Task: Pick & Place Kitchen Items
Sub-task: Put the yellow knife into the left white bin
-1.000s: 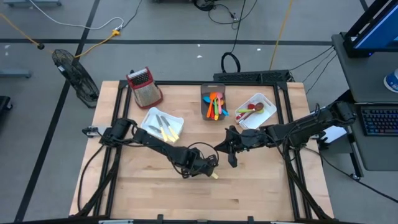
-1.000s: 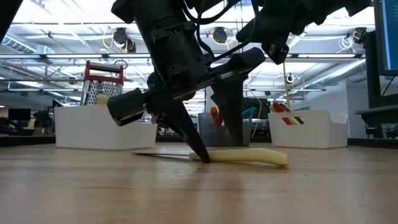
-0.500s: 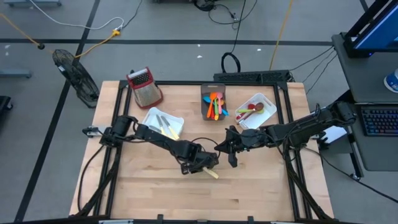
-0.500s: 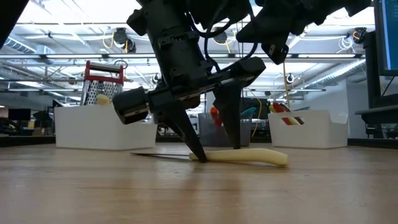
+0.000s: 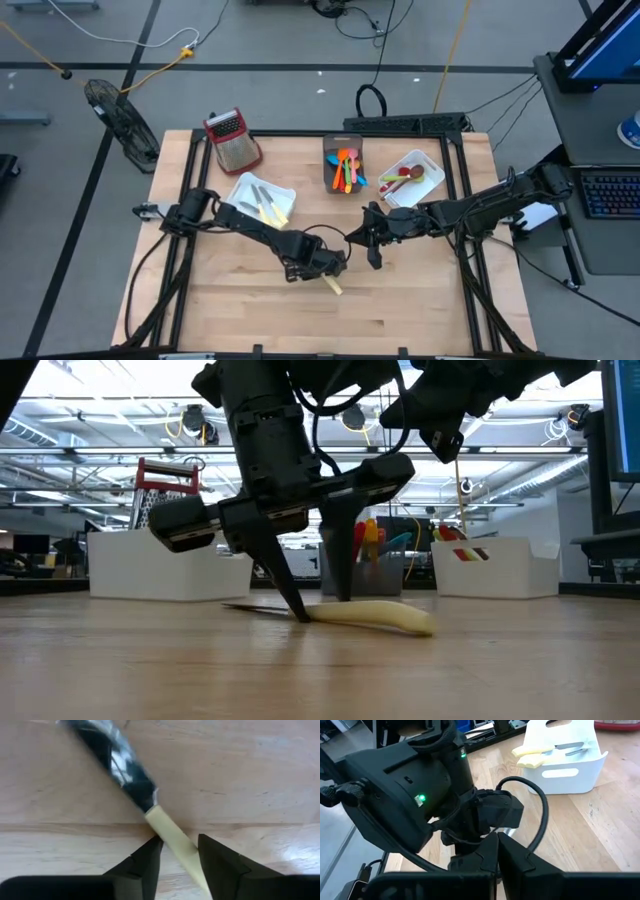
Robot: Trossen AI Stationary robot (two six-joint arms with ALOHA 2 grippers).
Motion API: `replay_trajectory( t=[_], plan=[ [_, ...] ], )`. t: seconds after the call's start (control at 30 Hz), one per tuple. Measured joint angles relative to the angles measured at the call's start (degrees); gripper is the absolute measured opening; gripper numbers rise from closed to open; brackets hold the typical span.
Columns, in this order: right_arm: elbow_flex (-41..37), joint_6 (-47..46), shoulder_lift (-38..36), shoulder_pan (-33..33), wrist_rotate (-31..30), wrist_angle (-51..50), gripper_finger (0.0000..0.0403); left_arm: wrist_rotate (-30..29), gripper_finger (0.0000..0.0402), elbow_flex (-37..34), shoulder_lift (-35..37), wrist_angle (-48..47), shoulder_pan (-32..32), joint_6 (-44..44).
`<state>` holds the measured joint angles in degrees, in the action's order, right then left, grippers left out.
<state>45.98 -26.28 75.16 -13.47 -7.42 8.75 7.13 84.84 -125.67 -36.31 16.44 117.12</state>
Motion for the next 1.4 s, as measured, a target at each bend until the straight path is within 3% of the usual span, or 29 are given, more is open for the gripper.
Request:
replay_trajectory(
  t=[0.3, 0.73, 0.93, 1.13, 1.4],
  plan=[
    [0.00, 0.22, 0.00, 0.00, 0.00, 0.00, 0.0004, -2.36, 0.0097, 0.00, 0.11, -0.94, 2.11, -1.37],
    [0.00, 1.49, 0.00, 0.02, -0.04, 0.00, 0.0004, -4.99, 0.0090, -0.01, 0.11, -1.12, 2.80, -9.26],
    [0.00, 1.49, 0.00, 0.04, -0.26, 0.00, 0.0004, -7.33, 0.0020, -0.02, 0.21, -0.29, 3.02, -11.99],
    [0.00, 0.95, 0.00, 0.83, -0.26, 0.00, 0.0004, -8.90, 0.0020, -0.02, 0.27, -0.16, 3.22, -12.65],
    [0.00, 0.85, 0.00, 2.34, -0.24, 0.02, 0.0004, -18.22, 0.0010, -0.43, 4.02, -2.90, 4.61, -12.51]
  ],
)
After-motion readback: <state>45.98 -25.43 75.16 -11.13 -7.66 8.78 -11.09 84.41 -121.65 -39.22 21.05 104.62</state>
